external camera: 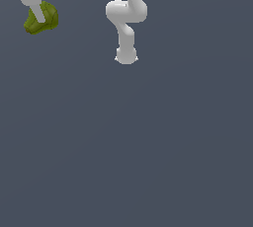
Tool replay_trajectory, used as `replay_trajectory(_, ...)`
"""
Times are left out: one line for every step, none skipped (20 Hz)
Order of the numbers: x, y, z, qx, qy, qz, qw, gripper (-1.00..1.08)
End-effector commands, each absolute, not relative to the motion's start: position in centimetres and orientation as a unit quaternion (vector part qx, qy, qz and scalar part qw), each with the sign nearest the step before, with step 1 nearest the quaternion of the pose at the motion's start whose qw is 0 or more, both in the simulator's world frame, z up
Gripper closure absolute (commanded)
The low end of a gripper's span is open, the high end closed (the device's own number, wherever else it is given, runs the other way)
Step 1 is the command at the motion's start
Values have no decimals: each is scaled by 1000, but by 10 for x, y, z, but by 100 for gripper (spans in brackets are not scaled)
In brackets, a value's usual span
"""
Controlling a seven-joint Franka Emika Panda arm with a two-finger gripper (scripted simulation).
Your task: Pick up the object and move it to a goal position.
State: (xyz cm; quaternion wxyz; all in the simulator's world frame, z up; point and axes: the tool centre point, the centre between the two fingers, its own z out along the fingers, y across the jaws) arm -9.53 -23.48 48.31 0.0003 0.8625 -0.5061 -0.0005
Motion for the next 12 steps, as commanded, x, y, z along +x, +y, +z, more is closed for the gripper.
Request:
replay_trajectory(-95, -239, 494, 863, -506, 0, 0, 108)
replay_trajectory(-95, -240, 498, 863, -506, 0, 0, 108)
replay_trajectory(-95, -241, 500, 863, -506, 0, 0, 108)
replay_trajectory(-95, -242, 503, 863, -506, 0, 0, 108)
replay_trajectory(-94, -243, 505, 863, -506, 0, 0, 108)
replay_trajectory(-94, -243, 507, 863, -506, 0, 0, 108)
replay_trajectory(-94, -244, 508, 863, -506, 0, 0, 108)
replay_trajectory(-94, -244, 509, 863, -506, 0, 0, 108)
replay_trajectory(-94, -245, 510, 863, -506, 0, 0, 108)
replay_trajectory(-94, -245, 510, 863, -506, 0, 0, 108)
replay_trajectory(-94, -245, 511, 863, -506, 0, 0, 108)
replay_trajectory(-94, -245, 511, 863, -506, 0, 0, 108)
